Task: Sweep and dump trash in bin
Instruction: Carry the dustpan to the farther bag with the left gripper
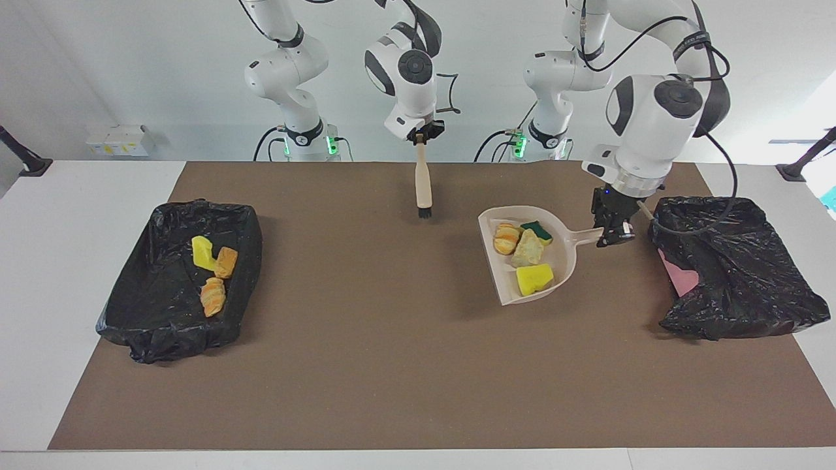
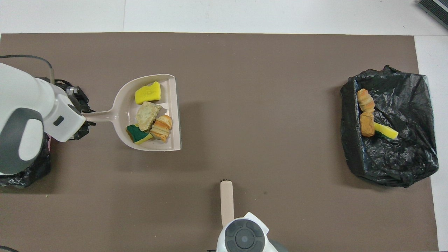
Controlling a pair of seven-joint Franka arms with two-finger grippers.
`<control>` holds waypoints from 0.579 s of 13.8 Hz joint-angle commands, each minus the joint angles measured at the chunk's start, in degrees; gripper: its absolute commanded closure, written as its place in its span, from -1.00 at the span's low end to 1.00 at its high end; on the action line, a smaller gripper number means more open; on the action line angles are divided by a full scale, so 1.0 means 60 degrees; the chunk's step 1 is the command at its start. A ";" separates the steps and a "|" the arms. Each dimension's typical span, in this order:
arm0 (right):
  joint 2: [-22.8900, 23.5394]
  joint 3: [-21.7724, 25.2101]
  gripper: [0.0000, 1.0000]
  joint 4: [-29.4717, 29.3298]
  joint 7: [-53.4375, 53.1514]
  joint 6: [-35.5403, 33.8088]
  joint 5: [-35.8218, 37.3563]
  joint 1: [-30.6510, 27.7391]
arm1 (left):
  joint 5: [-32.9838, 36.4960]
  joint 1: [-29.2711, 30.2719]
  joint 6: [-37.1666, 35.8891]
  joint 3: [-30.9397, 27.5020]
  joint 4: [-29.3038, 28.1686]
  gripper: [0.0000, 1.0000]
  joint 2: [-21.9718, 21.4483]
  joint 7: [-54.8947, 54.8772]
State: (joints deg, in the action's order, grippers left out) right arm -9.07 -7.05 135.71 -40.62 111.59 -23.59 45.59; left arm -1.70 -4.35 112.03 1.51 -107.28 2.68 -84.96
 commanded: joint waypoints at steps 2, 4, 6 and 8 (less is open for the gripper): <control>0.0397 -0.0012 1.00 0.0525 -0.0657 0.1408 -0.0287 0.0735 | -0.0522 0.0518 -0.1004 -0.0616 0.1222 1.00 0.0446 -0.1803; 0.0398 -0.0012 1.00 0.0600 -0.0394 0.1485 -0.0287 0.0751 | -0.0449 0.0563 -0.1341 -0.1288 0.1589 1.00 0.0519 -0.2478; 0.0368 -0.0012 1.00 0.0629 0.0015 0.1470 -0.0287 0.0765 | -0.0346 0.0578 -0.1446 -0.2108 0.1664 1.00 0.0534 -0.2918; 0.0383 -0.0012 0.87 0.0717 0.0236 0.1543 -0.0287 0.0765 | -0.0069 0.0709 -0.1285 -0.2652 0.1664 1.00 0.0534 -0.3358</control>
State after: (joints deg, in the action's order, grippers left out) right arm -5.89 -7.12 138.56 -41.99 119.77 -23.80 50.49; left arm -3.05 -0.87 105.32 -12.30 -99.28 4.87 -102.58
